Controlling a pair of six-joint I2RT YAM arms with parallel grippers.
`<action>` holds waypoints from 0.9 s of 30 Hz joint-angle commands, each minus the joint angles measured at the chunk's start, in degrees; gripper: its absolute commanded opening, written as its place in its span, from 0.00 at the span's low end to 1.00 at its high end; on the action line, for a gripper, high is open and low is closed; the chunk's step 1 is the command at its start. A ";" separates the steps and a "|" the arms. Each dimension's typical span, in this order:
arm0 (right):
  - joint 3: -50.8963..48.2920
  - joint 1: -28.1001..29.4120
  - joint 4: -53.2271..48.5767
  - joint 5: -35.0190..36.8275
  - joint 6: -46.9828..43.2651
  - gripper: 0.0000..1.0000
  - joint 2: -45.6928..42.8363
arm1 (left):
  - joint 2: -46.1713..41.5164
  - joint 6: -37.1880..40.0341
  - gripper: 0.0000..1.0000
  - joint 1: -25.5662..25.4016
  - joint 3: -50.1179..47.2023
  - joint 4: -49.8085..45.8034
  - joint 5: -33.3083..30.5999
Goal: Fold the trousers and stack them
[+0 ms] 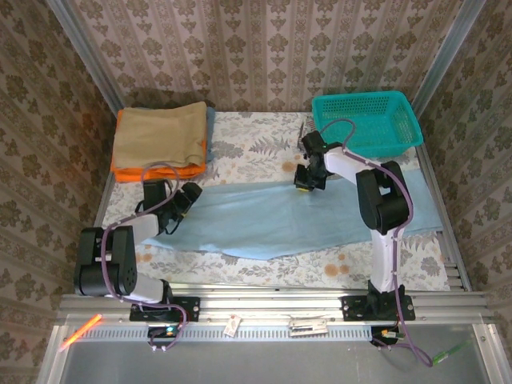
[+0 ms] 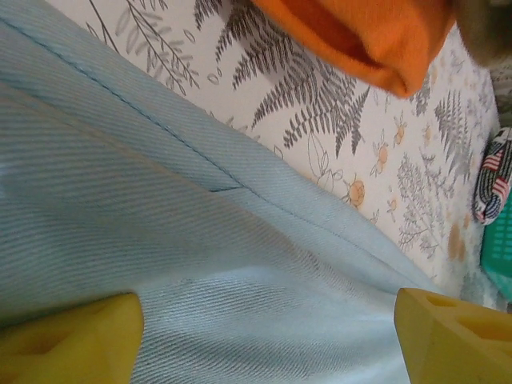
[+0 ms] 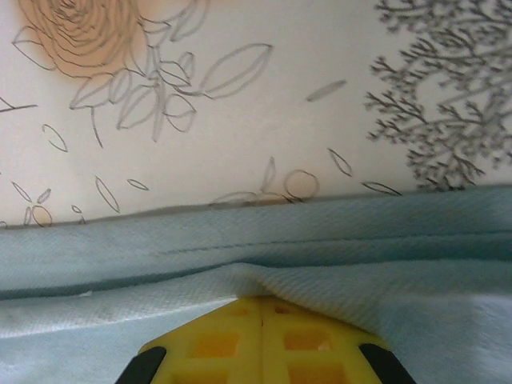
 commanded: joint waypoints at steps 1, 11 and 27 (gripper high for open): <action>-4.48 -1.38 -1.93 2.72 0.47 0.00 -3.03 | 2.71 2.36 0.82 4.03 0.41 -4.50 -6.39; -12.92 8.89 3.47 0.85 5.87 0.01 -8.58 | -4.53 8.97 0.83 9.76 6.56 -19.69 -14.56; -24.21 1.53 -1.74 5.72 0.48 0.05 -30.78 | -22.69 -3.14 0.88 -37.45 -1.79 -33.53 -27.44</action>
